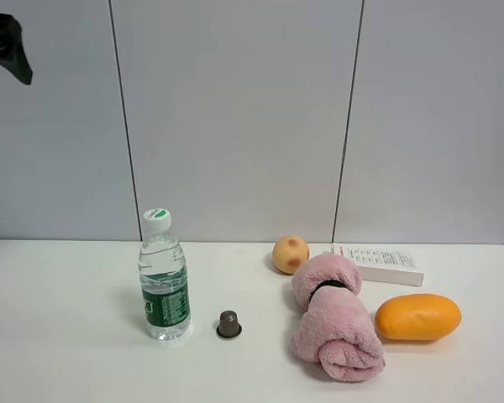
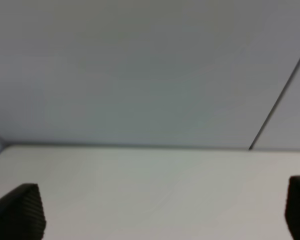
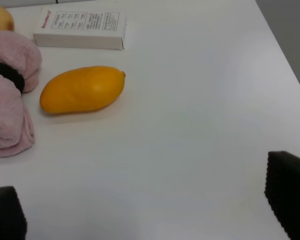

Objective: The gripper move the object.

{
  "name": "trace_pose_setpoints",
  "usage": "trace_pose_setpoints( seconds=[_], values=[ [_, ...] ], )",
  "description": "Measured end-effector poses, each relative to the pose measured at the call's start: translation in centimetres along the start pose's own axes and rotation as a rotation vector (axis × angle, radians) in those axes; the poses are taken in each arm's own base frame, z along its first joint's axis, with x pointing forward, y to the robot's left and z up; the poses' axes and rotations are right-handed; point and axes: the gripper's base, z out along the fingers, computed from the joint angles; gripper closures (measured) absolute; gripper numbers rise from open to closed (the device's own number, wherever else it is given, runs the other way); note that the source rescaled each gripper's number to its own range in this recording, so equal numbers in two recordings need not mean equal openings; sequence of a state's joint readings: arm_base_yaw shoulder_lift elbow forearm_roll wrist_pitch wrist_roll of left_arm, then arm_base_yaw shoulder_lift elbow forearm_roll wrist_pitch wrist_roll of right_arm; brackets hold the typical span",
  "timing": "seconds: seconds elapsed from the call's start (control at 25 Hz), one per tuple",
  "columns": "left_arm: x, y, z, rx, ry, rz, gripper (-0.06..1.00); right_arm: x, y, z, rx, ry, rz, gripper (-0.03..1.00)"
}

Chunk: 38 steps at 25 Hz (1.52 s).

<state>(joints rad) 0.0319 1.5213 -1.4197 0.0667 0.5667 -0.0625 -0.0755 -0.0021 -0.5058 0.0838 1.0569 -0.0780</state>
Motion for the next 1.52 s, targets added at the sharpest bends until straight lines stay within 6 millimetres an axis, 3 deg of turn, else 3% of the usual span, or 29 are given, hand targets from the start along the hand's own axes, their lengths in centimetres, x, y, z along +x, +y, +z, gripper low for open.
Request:
trace_pose_setpoints(
  seconds=[0.2, 0.64, 0.8, 1.08, 1.52],
  values=[
    [4.9, 1.8, -5.0, -0.036, 0.034, -0.054, -0.06, 0.0, 0.0, 0.0, 0.0, 0.0, 0.0, -0.03],
    [16.5, 1.3, -20.5, -0.038, -0.154, -0.068, -0.06, 0.0, 0.0, 0.0, 0.0, 0.0, 0.0, -0.03],
    [19.7, 1.1, -23.9, -0.041, -0.137, -0.071, -0.06, 0.0, 0.0, 0.0, 0.0, 0.0, 0.0, -0.03],
    [23.5, 1.0, -26.1, -0.044, -0.021, -0.078, -0.06, 0.0, 0.0, 0.0, 0.0, 0.0, 0.0, -0.03],
    [27.3, 0.4, -24.8, 0.016, 0.03, -0.105, -0.06, 0.0, 0.0, 0.0, 0.0, 0.0, 0.0, -0.03]
  ],
)
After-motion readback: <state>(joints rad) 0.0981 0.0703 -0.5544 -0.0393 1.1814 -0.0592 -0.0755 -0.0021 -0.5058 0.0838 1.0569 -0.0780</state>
